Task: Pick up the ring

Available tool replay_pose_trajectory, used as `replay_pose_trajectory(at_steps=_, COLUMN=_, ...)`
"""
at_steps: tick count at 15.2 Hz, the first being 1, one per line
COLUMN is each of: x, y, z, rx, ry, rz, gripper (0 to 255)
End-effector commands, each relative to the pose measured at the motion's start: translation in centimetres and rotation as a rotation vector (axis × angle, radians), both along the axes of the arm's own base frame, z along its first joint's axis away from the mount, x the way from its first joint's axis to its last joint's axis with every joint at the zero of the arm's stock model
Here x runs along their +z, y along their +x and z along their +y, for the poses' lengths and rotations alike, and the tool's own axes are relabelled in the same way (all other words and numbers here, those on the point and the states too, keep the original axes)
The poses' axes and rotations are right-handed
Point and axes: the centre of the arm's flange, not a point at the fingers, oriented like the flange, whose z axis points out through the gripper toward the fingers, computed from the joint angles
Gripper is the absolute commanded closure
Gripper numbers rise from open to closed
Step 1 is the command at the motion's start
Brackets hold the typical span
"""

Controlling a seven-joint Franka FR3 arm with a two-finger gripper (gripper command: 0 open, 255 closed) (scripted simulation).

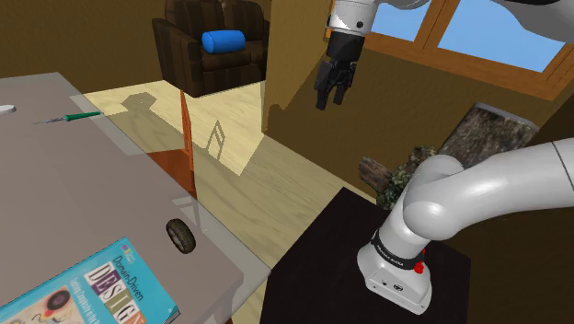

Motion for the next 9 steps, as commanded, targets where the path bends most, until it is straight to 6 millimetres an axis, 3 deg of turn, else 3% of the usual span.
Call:
replay_pose_trajectory(at_steps=1, x=0.0, y=0.0, z=0.0, rx=0.000, ry=0.000, rz=0.000, gripper=0)
replay_pose_trajectory(at_steps=9, x=-5.3, y=3.8, z=8.7, rx=-0.007, ry=-0.021, rz=0.009, gripper=0)
